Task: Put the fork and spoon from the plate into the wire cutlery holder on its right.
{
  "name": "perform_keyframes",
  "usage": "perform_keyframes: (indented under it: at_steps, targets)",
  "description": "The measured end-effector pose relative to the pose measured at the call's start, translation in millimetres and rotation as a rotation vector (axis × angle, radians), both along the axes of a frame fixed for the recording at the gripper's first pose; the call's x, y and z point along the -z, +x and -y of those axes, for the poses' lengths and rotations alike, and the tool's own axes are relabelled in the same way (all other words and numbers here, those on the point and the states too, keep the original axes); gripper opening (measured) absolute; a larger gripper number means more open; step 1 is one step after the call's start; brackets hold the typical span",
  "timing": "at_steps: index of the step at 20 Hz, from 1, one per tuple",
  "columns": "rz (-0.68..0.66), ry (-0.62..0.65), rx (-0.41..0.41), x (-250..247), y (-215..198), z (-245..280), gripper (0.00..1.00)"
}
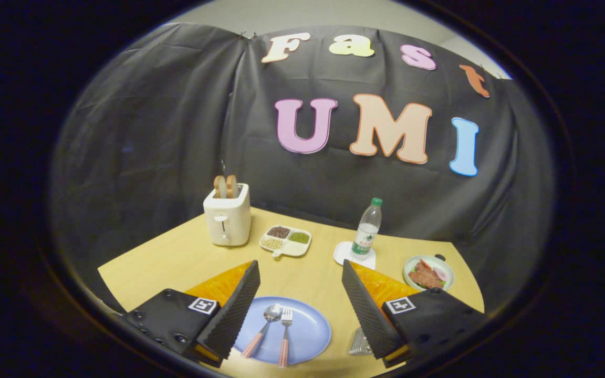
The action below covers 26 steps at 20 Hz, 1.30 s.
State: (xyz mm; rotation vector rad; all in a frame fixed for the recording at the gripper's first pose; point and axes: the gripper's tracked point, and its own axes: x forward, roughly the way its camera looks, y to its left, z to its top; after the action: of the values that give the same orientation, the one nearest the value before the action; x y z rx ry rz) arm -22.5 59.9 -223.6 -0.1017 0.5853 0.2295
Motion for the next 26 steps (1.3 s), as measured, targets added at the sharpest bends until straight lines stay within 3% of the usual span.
perform_keyframes:
  at_steps: [18, 24, 26]
  targets:
    - [-0.391, -0.067, -0.055, 148.7, -78.0, 12.5, 0.99]
    - [-0.471, -0.098, -0.074, 176.9, -98.4, 13.6, 0.92]
    - [-0.492, -0.104, -0.077, 183.8, -102.6, 13.4, 0.79]
